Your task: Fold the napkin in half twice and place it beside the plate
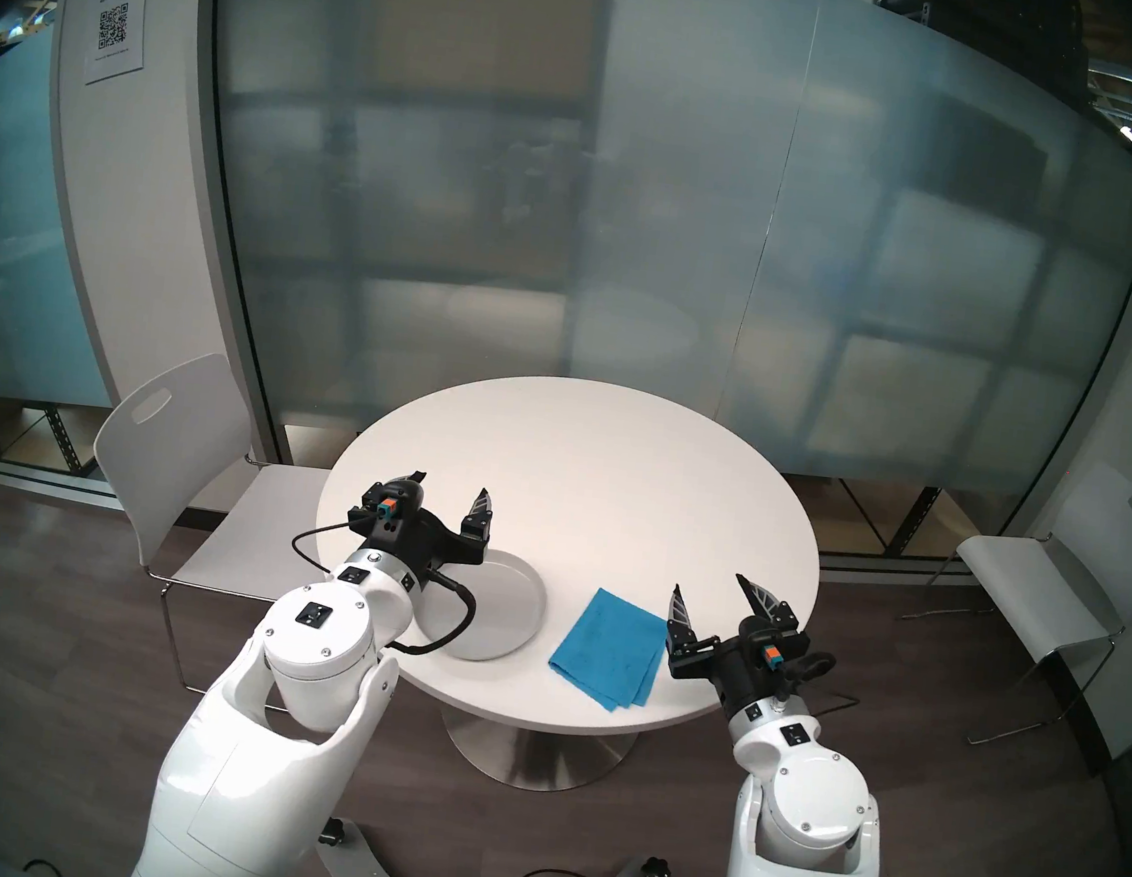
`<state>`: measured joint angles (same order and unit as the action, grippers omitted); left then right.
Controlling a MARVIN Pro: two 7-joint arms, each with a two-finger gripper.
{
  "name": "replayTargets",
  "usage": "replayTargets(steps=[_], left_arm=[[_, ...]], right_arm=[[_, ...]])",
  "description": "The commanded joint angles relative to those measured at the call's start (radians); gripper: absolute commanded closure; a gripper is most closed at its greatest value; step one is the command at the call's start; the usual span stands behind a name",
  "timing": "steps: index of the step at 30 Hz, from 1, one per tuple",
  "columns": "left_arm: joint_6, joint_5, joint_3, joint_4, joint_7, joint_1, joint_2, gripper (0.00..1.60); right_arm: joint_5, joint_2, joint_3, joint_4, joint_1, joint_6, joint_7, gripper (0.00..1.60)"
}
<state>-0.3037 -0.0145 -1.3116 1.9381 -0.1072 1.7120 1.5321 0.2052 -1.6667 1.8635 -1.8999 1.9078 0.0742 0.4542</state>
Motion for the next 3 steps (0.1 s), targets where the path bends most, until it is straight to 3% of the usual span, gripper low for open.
replayTargets(steps=[1, 3], left_arm=[[0.011, -0.001, -0.002, 0.017, 0.001, -0.009, -0.002, 0.00], [0.011, 0.000, -0.002, 0.017, 0.001, -0.009, -0.003, 0.00]], right_arm=[[-0.007, -0.002, -0.003, -0.018, -0.011, 0.004, 0.000, 0.00], [-0.007, -0.002, -0.003, -0.018, -0.011, 0.004, 0.000, 0.00]])
